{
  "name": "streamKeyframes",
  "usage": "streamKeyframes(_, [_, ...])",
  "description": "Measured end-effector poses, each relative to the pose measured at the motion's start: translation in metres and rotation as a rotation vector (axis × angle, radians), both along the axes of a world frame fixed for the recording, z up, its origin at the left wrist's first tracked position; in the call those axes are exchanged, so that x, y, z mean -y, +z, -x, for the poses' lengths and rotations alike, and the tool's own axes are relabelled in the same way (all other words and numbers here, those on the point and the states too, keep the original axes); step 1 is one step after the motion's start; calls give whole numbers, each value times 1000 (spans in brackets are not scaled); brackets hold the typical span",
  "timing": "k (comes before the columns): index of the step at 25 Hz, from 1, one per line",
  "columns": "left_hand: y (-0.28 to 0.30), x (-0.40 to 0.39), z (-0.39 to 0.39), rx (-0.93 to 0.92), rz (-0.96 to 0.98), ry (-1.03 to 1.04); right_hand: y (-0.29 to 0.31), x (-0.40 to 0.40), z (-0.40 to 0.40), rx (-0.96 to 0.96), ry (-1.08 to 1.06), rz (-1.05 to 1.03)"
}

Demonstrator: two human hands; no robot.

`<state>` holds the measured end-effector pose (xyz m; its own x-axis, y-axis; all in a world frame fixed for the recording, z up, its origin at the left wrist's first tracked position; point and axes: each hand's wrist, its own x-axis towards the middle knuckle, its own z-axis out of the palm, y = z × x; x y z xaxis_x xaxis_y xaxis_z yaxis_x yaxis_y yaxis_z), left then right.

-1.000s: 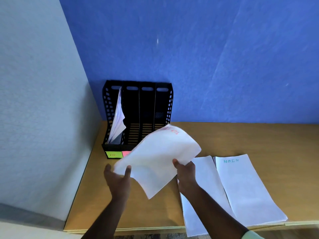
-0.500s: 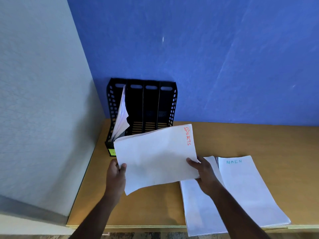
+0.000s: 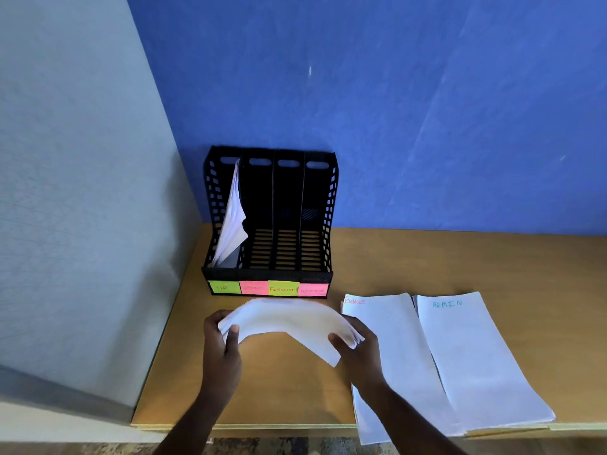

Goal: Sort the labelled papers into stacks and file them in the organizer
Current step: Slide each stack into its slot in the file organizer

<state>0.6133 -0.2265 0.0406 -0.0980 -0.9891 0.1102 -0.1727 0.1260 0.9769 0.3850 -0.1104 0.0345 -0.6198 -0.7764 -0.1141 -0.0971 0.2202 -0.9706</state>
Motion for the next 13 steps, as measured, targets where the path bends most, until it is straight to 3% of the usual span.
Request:
streamKeyframes(5, [3, -2, 0, 42, -16, 37, -2, 5, 1, 26, -80, -57])
streamKeyframes(10, [-2, 4, 1, 109, -47, 23, -9, 4, -1, -8, 22, -160])
streamKeyframes(13, [0, 5, 4, 147, -58, 3, -5, 10, 1, 67, -88, -200])
